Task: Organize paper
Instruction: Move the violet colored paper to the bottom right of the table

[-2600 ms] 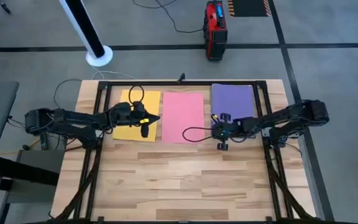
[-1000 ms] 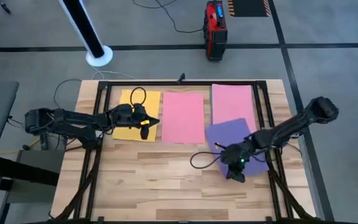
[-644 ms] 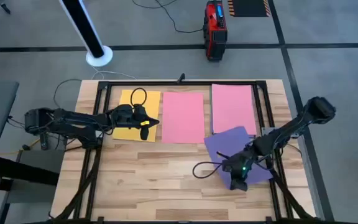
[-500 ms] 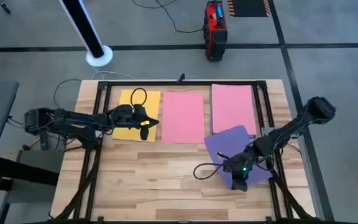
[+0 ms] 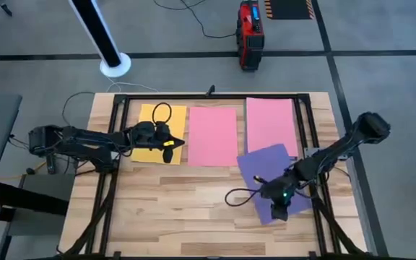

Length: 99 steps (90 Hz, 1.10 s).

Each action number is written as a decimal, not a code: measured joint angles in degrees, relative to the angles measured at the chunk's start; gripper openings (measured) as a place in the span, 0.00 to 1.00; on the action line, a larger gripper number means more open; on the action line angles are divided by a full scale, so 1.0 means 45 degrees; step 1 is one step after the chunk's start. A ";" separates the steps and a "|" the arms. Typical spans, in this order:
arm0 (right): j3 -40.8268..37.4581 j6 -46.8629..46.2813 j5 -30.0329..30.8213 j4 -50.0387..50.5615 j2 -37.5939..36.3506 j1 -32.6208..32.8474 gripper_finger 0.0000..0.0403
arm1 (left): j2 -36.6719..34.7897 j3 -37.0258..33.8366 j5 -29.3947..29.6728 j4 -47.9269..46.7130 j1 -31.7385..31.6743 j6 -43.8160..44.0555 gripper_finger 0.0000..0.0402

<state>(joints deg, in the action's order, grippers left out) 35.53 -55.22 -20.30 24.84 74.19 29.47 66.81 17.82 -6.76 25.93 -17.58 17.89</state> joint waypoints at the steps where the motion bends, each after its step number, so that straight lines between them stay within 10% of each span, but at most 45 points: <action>1: 0.0074 0.0165 0.0144 0.0334 0.0000 -0.0010 0.06 | 0.0000 0.0000 0.0000 0.0000 0.0000 0.0001 0.00; 43: 0.0482 0.2685 0.5742 0.5086 -0.0005 -0.1304 0.00 | 0.0000 0.0000 0.0704 0.0090 0.0000 0.0316 0.00; 99: -0.1122 0.0076 0.4758 0.4196 -0.0034 -0.0899 0.00 | 0.0000 0.0000 0.0892 -0.0326 0.0000 0.0286 0.00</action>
<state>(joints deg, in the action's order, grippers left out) 30.48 -54.88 1.11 43.72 74.04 25.43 66.81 17.82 -2.75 24.46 -17.58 19.17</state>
